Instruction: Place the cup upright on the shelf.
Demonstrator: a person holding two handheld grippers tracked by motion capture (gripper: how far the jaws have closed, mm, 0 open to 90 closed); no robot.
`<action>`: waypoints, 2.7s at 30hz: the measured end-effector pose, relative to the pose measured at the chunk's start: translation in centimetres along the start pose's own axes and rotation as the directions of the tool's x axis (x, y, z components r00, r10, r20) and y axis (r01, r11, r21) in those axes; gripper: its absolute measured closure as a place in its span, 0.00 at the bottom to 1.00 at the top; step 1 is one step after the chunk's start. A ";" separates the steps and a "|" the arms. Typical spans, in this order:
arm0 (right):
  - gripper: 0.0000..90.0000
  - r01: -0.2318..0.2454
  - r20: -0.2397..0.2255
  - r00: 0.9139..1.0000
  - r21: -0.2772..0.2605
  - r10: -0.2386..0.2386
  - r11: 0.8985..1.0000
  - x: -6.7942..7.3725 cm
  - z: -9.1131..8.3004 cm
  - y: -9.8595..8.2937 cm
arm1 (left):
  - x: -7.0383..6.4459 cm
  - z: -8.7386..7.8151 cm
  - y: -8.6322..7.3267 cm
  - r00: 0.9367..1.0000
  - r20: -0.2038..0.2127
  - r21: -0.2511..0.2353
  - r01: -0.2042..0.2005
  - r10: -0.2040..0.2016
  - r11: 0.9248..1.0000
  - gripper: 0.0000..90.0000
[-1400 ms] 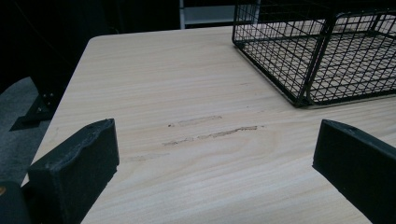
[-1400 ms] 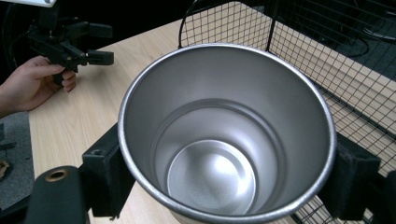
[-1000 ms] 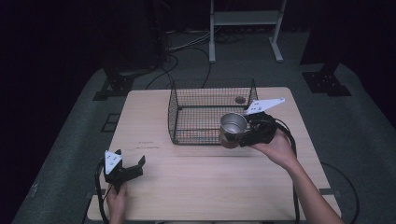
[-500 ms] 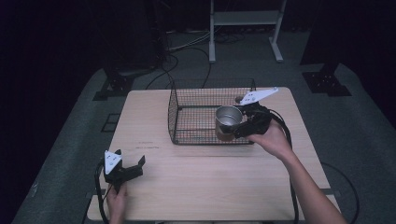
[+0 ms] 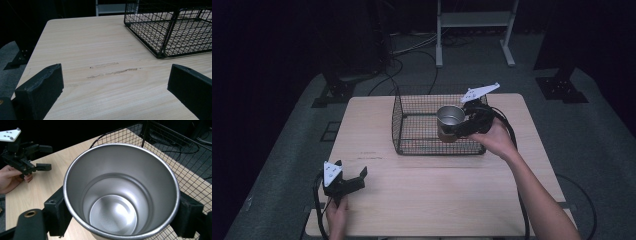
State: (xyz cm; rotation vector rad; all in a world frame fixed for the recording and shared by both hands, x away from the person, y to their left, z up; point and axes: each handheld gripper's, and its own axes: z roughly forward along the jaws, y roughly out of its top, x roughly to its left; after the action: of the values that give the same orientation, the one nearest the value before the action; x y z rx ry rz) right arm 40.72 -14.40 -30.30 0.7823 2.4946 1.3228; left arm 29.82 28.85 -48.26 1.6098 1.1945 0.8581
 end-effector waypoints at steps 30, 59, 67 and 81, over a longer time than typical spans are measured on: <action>0.20 -0.031 0.032 0.999 0.037 0.030 0.999 -3.1 4.3 3.5 | 0.0 0.0 0.0 1.000 0.002 -0.002 0.005 -0.005 1.000 0.00; 0.20 -0.098 0.079 0.993 0.078 0.092 0.992 -5.8 9.1 2.7 | 0.1 -0.1 0.0 1.000 0.002 0.002 0.005 -0.005 1.000 0.00; 0.20 -0.105 0.083 0.992 0.079 0.098 0.991 -6.2 10.2 2.0 | 0.1 -0.1 0.0 1.000 0.002 0.004 0.005 -0.005 1.000 0.00; 0.20 -0.128 0.081 0.989 0.096 0.120 0.987 -7.0 11.9 0.7 | 0.1 -0.1 0.0 1.000 0.003 -0.001 0.007 -0.007 1.000 0.00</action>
State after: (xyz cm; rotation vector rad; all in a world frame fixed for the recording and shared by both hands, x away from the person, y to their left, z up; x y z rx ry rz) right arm 51.82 -9.56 -37.00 1.0062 2.5056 1.1882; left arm 29.76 28.94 -48.22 1.6052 1.1966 0.8509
